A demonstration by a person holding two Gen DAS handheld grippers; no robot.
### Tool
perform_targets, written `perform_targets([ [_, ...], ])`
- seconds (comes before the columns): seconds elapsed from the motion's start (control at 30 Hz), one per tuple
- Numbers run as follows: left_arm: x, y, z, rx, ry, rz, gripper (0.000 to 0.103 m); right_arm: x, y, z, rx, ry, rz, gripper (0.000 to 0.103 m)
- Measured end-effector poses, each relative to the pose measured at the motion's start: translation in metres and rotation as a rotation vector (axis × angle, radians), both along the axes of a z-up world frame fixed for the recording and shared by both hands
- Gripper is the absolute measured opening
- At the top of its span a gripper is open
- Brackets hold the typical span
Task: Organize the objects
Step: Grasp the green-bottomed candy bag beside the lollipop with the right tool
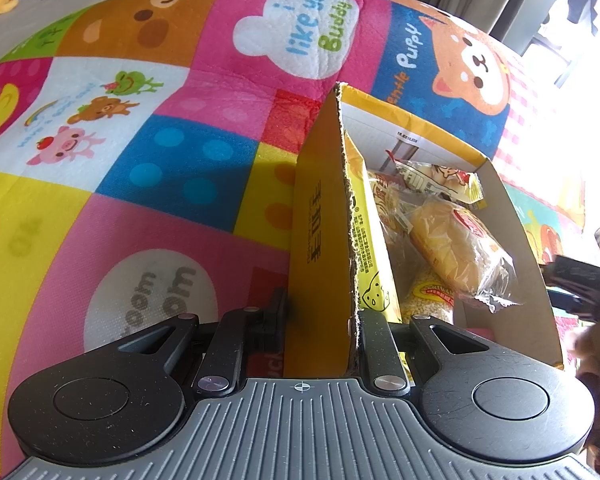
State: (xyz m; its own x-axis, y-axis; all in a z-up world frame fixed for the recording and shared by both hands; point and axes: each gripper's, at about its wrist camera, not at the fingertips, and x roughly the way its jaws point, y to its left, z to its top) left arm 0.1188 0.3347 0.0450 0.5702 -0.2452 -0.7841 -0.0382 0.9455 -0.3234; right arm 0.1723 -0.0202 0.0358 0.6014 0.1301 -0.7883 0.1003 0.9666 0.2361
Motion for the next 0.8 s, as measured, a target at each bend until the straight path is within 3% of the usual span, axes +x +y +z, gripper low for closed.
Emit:
perform_targets([
  [0.07, 0.0, 0.0, 0.0, 0.004, -0.001, -0.003, 0.02, 0.005, 0.01, -0.008, -0.036, 0.008, 0.008, 0.082],
  [0.1, 0.0, 0.0, -0.001, 0.004, -0.001, -0.004, 0.02, 0.004, 0.015, -0.008, -0.07, -0.015, 0.015, 0.077],
  [0.17, -0.001, 0.0, -0.001, 0.005, 0.0, -0.003, 0.02, 0.002, 0.026, -0.007, -0.114, -0.027, 0.066, 0.058],
  [0.23, -0.001, 0.0, -0.001, 0.004, -0.001, -0.003, 0.02, -0.002, 0.031, -0.006, -0.134, -0.031, 0.105, 0.052],
  [0.43, 0.0, 0.0, -0.001, 0.004, 0.0, -0.008, 0.02, -0.028, 0.024, -0.004, -0.159, -0.049, 0.224, 0.051],
  [0.67, 0.0, 0.001, 0.0, 0.004, 0.001, -0.005, 0.02, -0.069, 0.004, -0.004, -0.389, -0.088, 0.21, 0.069],
  [0.8, 0.0, 0.001, -0.001, 0.002, 0.001, 0.0, 0.02, -0.087, -0.017, 0.014, -0.278, -0.081, 0.193, 0.085],
])
